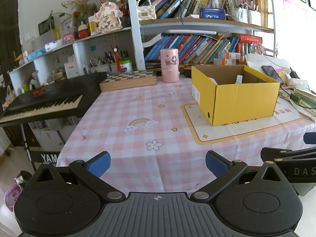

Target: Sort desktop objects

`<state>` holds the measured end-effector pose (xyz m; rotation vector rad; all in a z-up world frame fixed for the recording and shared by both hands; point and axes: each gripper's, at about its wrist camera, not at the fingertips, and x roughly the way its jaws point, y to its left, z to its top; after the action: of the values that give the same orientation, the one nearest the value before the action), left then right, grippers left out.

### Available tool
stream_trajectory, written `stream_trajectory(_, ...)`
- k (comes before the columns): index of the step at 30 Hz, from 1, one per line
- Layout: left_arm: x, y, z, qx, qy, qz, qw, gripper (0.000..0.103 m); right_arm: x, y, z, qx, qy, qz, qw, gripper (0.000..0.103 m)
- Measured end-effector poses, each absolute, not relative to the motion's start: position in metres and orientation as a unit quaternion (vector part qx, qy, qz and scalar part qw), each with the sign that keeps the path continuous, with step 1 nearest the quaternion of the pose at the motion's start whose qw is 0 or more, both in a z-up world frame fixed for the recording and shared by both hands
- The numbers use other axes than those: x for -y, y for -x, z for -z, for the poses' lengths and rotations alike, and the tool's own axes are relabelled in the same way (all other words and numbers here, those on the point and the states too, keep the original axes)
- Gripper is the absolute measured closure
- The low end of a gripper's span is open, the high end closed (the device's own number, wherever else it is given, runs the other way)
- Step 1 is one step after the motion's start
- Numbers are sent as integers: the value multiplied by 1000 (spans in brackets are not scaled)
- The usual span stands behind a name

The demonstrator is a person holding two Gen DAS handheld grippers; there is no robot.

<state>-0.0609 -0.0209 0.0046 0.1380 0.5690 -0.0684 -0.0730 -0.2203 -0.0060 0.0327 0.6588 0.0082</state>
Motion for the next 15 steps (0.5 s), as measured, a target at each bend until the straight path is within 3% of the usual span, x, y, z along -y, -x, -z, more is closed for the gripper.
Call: stream_trajectory(15,21,59,-2,-284,-67,41,956,0,219,72,9,-327,-14,-6,945,0)
